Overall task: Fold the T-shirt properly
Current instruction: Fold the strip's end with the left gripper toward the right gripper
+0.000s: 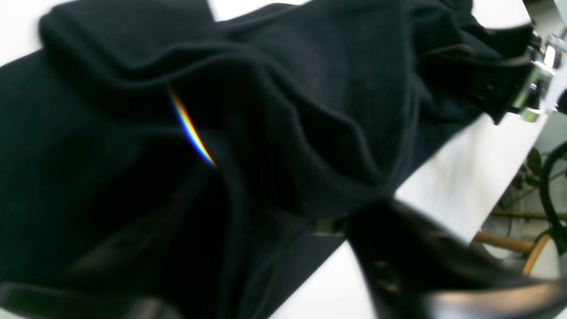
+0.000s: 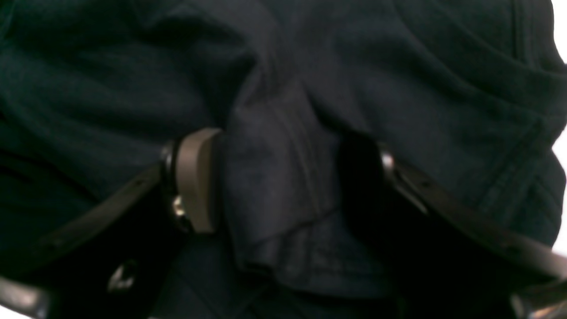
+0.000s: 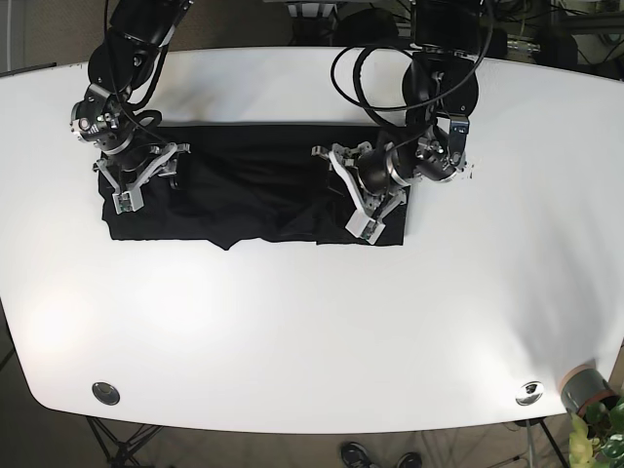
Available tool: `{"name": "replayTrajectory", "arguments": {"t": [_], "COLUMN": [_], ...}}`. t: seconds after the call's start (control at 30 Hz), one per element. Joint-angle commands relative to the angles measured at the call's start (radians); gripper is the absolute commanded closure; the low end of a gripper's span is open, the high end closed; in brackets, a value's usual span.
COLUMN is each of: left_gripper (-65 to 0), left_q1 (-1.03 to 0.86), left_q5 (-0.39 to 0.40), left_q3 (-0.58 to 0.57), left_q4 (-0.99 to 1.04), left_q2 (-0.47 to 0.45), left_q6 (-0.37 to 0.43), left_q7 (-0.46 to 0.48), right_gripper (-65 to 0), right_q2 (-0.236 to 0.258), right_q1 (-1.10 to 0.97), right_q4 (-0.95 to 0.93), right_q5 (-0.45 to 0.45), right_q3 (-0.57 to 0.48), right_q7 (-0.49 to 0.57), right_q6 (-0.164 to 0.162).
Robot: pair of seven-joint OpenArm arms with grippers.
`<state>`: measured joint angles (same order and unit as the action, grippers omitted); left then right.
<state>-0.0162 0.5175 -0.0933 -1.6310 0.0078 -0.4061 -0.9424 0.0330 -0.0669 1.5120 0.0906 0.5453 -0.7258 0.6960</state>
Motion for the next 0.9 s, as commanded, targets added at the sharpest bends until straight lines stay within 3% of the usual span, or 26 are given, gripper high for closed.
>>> {"name": "replayTrajectory", "arguments": {"t": [0.0,0.17,0.27,0.43,0.6,0.87], "left_gripper": [-34.0,-43.6,-44.3,-44.6,-44.3,-44.0], "left_q1": [0.022,0.066,0.084,0.097,0.098,0.089], "left_q5": [0.022,0.022,0.02,-0.043,-0.061,-0.059], "left_q3": [-0.01,-0.122,-0.168,-0.211,-0.237,-0.082], "left_q4": [-0.018,-0.025,-0.059,-0.133,-0.223,-0.242], "left_q2": [0.004,-0.002,-0.002,-0.001,-0.004,-0.068], "left_q6": [0.069,0.212,0.24,0.24,0.18,0.121], "left_q7": [0.02,0.02,0.02,0.02,0.018,0.018], "right_gripper": [-39.3,-39.3,-39.3,-39.3,-39.3,-39.3], "right_q2": [0.0,0.0,0.0,0.0,-0.006,-0.006], "right_q1": [-0.004,-0.003,-0.003,-0.001,-0.003,-0.001], "right_q4": [0.0,0.0,0.0,0.0,0.0,0.0], "right_q5": [-0.018,-0.018,-0.018,-0.018,-0.018,-0.018], "right_q3": [-0.003,-0.004,-0.004,-0.004,-0.004,-0.004], "right_q7": [-0.051,-0.051,-0.051,-0.051,-0.051,-0.051], "right_q6": [0.002,0.002,0.002,0.002,0.002,0.002]}}
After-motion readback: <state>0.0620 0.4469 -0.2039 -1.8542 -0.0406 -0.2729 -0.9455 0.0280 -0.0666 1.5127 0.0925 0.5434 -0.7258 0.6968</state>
